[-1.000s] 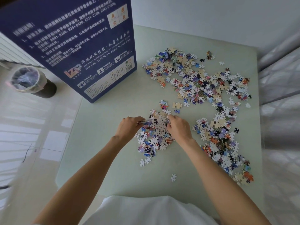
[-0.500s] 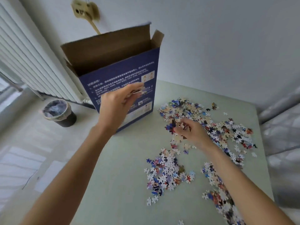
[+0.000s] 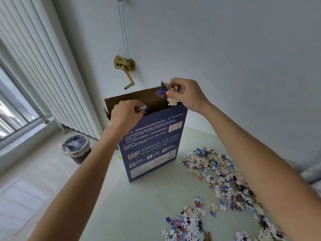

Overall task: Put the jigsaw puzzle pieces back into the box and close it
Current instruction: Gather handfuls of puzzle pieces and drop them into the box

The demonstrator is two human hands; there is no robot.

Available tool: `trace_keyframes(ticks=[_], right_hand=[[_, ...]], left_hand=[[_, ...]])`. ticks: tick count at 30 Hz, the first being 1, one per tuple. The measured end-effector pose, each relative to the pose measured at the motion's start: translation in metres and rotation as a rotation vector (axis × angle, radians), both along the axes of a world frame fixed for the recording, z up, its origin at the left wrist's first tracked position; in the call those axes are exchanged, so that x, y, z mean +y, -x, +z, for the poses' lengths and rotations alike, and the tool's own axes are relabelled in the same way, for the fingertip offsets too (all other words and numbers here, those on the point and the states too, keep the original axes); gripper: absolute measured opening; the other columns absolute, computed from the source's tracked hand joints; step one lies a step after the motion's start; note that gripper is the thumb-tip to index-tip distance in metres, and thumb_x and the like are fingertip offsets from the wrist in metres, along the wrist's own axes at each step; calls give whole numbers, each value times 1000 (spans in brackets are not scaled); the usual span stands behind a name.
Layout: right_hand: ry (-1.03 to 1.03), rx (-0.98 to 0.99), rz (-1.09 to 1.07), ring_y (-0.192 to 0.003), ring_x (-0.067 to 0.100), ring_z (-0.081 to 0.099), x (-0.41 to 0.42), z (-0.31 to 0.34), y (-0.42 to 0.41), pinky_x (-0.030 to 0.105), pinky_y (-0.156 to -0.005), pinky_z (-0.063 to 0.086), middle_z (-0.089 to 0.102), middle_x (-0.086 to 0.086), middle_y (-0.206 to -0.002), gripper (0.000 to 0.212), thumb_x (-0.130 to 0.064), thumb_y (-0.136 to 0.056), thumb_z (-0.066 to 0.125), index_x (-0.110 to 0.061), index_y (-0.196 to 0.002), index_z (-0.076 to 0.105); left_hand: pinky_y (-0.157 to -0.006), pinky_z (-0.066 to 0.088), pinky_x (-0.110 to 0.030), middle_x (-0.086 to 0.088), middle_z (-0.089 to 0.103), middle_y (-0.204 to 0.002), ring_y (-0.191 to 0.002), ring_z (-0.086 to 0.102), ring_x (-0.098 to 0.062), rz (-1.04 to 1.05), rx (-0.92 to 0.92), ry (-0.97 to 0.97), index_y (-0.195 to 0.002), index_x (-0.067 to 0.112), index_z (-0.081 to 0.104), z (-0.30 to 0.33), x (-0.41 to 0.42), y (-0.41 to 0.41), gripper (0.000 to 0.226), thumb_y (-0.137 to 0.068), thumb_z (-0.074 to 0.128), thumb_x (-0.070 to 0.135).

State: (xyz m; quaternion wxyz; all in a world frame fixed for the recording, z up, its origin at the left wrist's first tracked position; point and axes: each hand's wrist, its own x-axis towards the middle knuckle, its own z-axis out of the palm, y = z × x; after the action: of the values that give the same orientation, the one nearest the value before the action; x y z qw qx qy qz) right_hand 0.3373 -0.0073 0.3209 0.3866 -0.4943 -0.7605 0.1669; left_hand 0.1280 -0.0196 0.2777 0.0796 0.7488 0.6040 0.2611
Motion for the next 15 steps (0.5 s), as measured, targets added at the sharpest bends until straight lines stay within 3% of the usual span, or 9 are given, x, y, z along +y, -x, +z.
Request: trace_keyframes(ticks=[4, 8, 10, 15], right_hand=[[-3, -272, 143, -82, 10, 56, 24, -13, 20, 11, -74, 39, 65, -4, -92, 19, -9, -85, 64, -11, -103, 68], [48, -378, 215, -100, 13, 60, 31, -27, 28, 33, -91, 48, 67, 0, -109, 26, -8, -85, 63, -15, -110, 67], [66, -389, 219, -103, 13, 59, 30, -29, 29, 30, -92, 47, 66, 0, -112, 28, -11, -85, 64, -16, -112, 66], [51, -332, 212, -96, 14, 60, 29, -32, 31, 31, -90, 49, 66, 2, -105, 23, -14, -84, 66, -14, -107, 68]], left_hand=[[-69, 39, -27, -5, 66, -112, -95, 60, -24, -1, 17, 103, -116, 20, 63, 3, 5, 3, 30, -89, 59, 30], [-75, 52, -32, 0, 69, -105, -91, 63, -19, -21, 2, 37, -112, 24, 64, 5, 1, 7, 30, -87, 59, 39], [-76, 54, -35, 2, 69, -102, -89, 63, -17, -52, -17, 1, -110, 26, 64, 5, -2, 8, 28, -87, 60, 40], [-70, 48, -26, 4, 67, -104, -87, 60, -14, -105, 54, -61, -107, 25, 66, -4, -7, 10, 22, -87, 61, 34]])
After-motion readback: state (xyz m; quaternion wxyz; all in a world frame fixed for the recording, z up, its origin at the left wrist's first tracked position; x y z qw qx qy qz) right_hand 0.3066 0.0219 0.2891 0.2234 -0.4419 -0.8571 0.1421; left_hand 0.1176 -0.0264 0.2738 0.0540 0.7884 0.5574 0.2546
